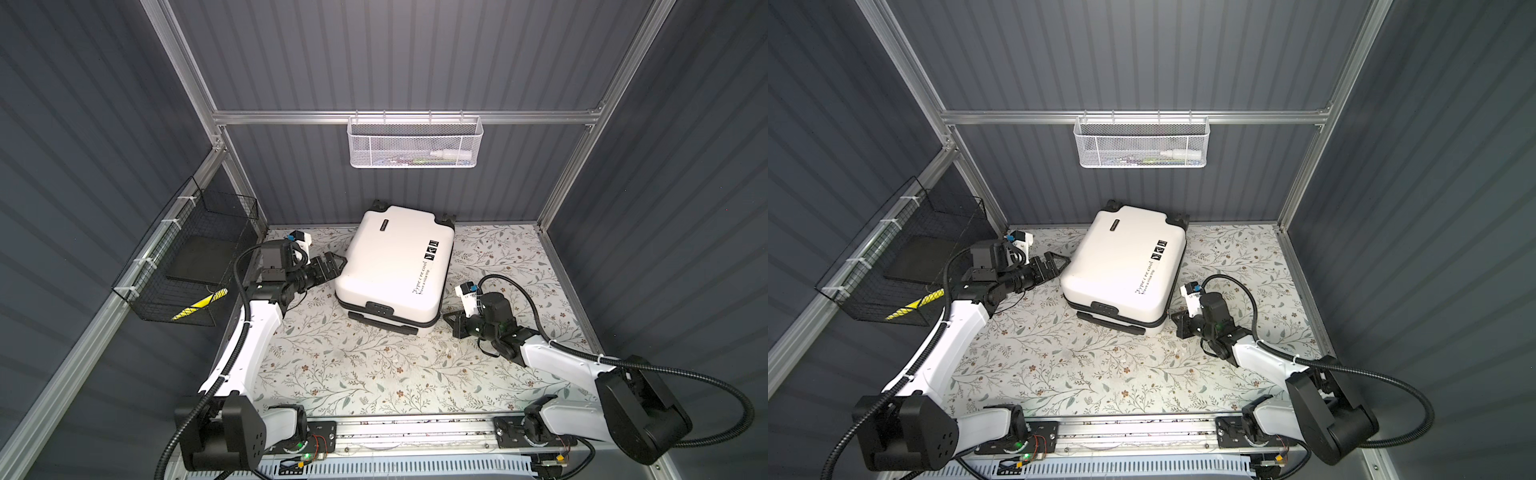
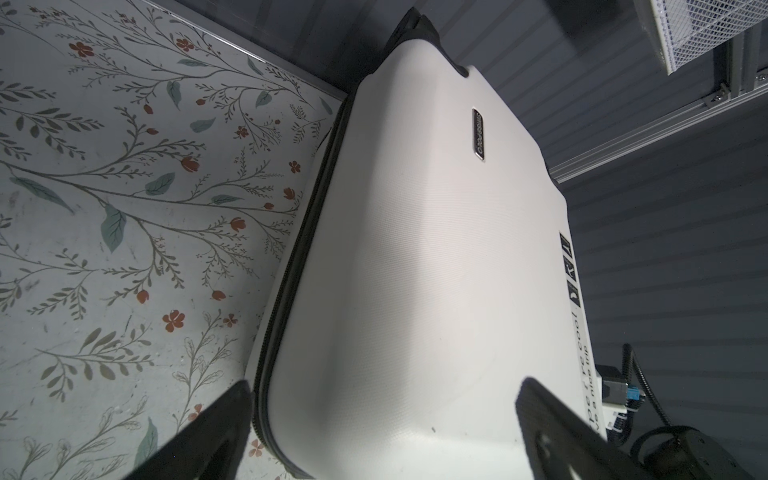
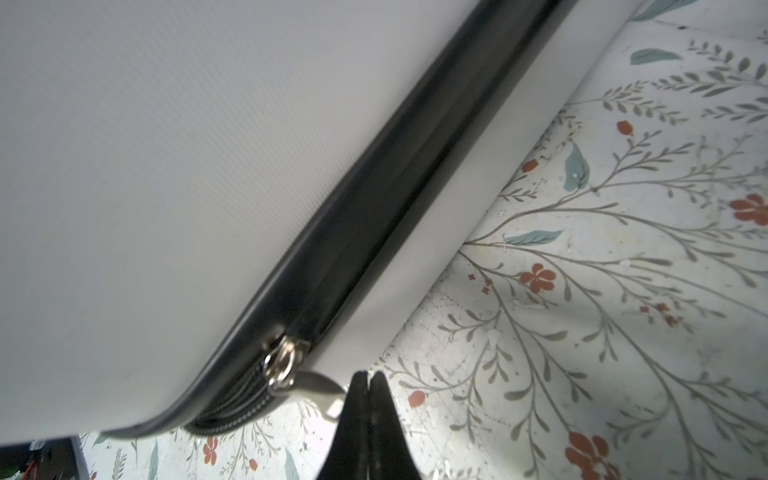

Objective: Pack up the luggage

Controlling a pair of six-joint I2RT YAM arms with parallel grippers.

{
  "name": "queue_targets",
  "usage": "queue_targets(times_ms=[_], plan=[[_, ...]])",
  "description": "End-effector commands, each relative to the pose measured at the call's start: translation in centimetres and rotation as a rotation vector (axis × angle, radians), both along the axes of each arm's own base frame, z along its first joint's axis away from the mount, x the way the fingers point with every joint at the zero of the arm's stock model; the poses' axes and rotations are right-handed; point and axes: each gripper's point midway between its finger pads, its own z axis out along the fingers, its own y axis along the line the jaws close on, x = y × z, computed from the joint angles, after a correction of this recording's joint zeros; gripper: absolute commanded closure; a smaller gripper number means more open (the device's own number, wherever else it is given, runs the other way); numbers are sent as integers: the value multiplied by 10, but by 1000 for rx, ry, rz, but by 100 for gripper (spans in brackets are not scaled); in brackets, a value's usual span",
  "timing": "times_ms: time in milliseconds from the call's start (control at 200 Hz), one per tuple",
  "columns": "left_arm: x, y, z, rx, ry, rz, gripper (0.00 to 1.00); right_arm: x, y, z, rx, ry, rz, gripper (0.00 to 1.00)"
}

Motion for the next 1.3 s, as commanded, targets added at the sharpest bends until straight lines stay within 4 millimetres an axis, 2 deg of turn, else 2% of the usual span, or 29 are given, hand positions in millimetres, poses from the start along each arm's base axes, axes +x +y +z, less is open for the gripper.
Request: queue_targets(times_ms=[0, 60, 110, 155, 220, 290, 415, 550, 695, 860, 1015, 1291], plan=[[1, 3, -9, 13, 18, 12, 0, -11, -2, 6, 40, 2, -6, 98], [2, 5, -12, 24, 23, 20, 0, -16, -4, 8, 51, 10, -16, 78], [3, 6, -14, 32, 27, 24, 0, -21, -6, 19, 75, -9, -20, 55], [4, 6, -17, 38, 28, 24, 0, -30, -3, 25, 100, -1, 12, 40], [5, 7, -20, 43, 30, 24, 0, -37, -4, 31, 103, -8, 11, 28], [6, 6, -23, 45, 37, 18, 0, -43, -5, 39, 112, -16, 12, 21], [8, -1, -27, 22, 40, -22, 0, -50, -1, 55, 145, -27, 22, 15], [7, -11, -25, -30, 26, -64, 0, -48, 4, 67, 148, -44, 1, 12], [2, -21, -27, -58, 27, -92, 0, -48, 16, 70, 128, -45, 10, 9], [-7, -40, -33, -71, 36, -133, 0, -40, 21, 70, 95, -44, -24, 7], [-17, -60, -35, -79, 31, -170, 0, -29, 9, 74, 51, -58, -110, 5], [-29, -102, -35, -153, 25, -228, 0, -8, -34, 78, -45, -40, -287, 3]])
